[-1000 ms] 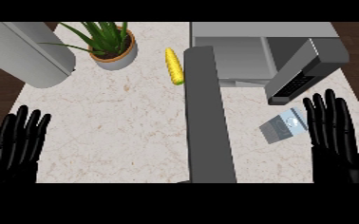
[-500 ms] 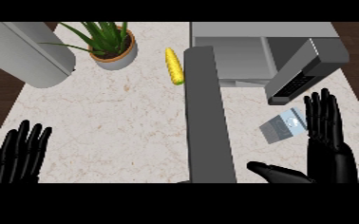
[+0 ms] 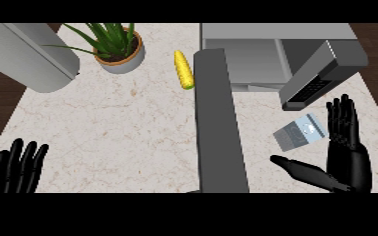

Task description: Pick up the milk, place it into the microwave and close the microwave

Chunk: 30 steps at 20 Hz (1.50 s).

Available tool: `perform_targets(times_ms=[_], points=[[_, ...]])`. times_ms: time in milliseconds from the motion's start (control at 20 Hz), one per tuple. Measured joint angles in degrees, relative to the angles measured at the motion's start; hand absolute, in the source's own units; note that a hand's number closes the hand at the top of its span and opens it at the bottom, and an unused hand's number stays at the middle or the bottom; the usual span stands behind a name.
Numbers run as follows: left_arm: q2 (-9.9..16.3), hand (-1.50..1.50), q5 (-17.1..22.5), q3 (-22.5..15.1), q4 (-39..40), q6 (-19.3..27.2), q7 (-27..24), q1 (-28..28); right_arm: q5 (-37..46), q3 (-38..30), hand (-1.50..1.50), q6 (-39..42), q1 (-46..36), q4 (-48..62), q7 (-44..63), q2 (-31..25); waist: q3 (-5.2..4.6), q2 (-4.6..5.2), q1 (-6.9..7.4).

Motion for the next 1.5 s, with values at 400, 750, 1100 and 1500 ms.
perform_targets(times_ms=[400, 750, 1100, 1500], points=[[0.5, -1.50, 0.9, 0.4, -0.5, -0.9, -0.7, 1.8, -2.1, -5.5, -1.50, 3.0, -0.5, 9.9, -7.0, -3.2, 0.00, 0.00, -0.02], [0.0, -1.50, 0.7, 0.4, 0.3, -0.5, 0.0, 0.4, -3.3, -8.7, -1.50, 6.9, -4.1, 21.3, -11.7, -6.6, 0.01, 0.02, -0.02], [-0.1, -1.50, 0.6, -0.2, 0.7, -0.3, -0.4, 0.5, -1.8, -9.8, -1.50, 6.3, -9.5, 33.3, -16.0, -7.4, 0.00, 0.03, 0.08], [0.1, -1.50, 1.1, 1.2, 0.4, -1.7, -1.7, 2.4, -1.5, -11.9, -1.50, 7.7, -14.9, 48.3, -23.4, -9.6, 0.01, 0.05, 0.22]])
